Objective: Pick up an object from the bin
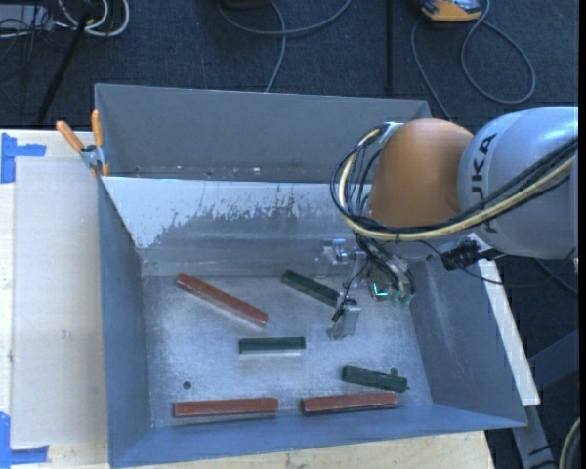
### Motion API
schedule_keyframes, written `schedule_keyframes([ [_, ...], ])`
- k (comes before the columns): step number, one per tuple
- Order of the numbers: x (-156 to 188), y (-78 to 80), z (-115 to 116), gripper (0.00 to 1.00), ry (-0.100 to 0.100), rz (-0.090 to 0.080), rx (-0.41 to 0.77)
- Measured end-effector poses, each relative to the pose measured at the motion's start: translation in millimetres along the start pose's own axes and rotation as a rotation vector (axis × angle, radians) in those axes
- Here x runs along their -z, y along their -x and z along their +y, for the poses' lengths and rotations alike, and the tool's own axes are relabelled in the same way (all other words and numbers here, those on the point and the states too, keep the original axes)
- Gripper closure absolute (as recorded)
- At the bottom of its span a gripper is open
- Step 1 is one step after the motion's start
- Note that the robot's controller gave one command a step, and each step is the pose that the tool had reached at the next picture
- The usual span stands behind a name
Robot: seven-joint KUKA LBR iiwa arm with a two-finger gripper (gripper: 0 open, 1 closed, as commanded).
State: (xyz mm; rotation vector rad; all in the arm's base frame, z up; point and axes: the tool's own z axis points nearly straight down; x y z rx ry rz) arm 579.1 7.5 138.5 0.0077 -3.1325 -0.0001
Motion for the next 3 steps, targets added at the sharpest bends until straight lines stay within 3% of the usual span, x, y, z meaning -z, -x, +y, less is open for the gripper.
schedule_keyframes([
  [1, -71, 14.6, -10, 0.00, 0.001, -0.006, -0.077],
  [2, 52, -5.9, -16, 0.00, -0.001, -0.017, 0.057],
  [3, -73, 18.3, -5, 0.00, 0.000, -0.003, 0.149],
])
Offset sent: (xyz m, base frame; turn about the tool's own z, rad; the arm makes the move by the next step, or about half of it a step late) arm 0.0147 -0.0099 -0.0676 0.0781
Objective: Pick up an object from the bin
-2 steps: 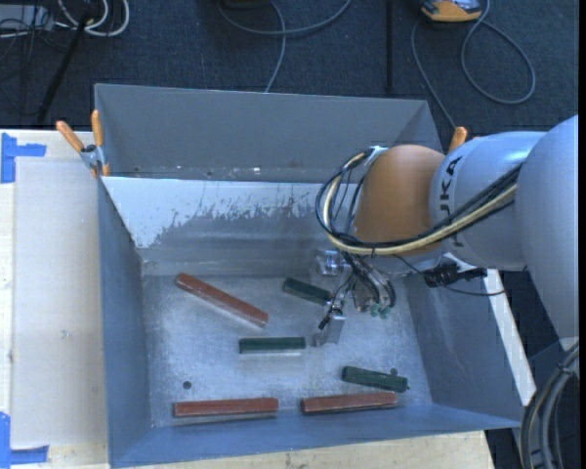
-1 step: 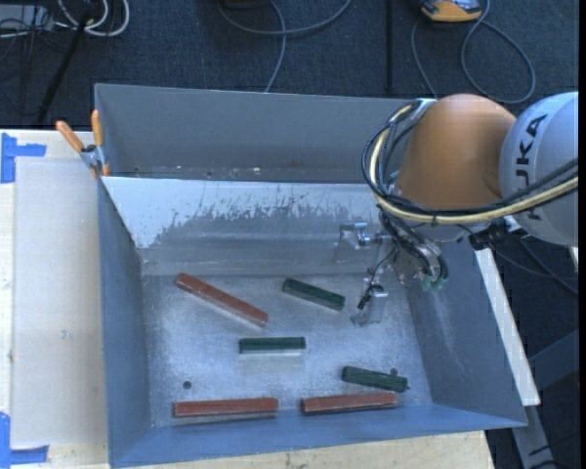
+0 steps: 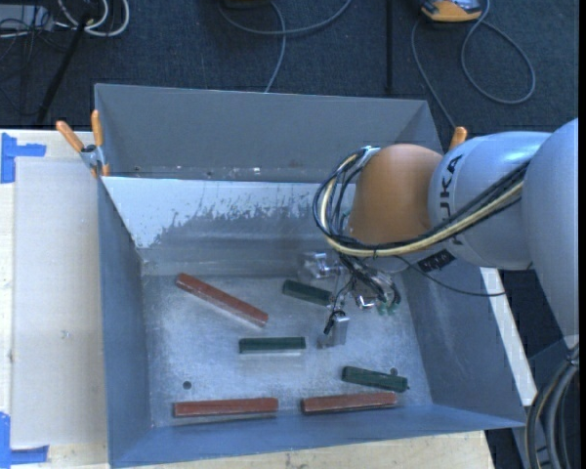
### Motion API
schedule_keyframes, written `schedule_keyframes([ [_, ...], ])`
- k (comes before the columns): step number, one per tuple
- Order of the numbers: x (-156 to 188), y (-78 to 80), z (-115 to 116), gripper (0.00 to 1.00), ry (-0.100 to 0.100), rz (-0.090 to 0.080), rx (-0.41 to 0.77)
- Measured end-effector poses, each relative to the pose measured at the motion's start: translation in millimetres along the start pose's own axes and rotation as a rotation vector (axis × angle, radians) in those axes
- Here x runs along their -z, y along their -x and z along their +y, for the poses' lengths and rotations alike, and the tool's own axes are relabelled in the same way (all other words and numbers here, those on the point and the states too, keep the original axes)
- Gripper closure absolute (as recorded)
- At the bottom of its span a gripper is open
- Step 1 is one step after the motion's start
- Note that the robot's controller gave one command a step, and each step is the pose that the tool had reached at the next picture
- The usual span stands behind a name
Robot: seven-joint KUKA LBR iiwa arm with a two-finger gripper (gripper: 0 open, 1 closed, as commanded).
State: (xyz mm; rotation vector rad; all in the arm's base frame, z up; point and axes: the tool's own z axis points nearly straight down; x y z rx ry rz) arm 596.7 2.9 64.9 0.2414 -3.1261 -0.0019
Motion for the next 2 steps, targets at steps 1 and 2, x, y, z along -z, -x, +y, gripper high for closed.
schedule_keyframes([
  [1, 5, 1.8, -1, 1.00, -0.001, -0.007, -0.002],
  [2, 319, 6.4, 13, 1.00, -0.003, -0.018, -0.002],
])
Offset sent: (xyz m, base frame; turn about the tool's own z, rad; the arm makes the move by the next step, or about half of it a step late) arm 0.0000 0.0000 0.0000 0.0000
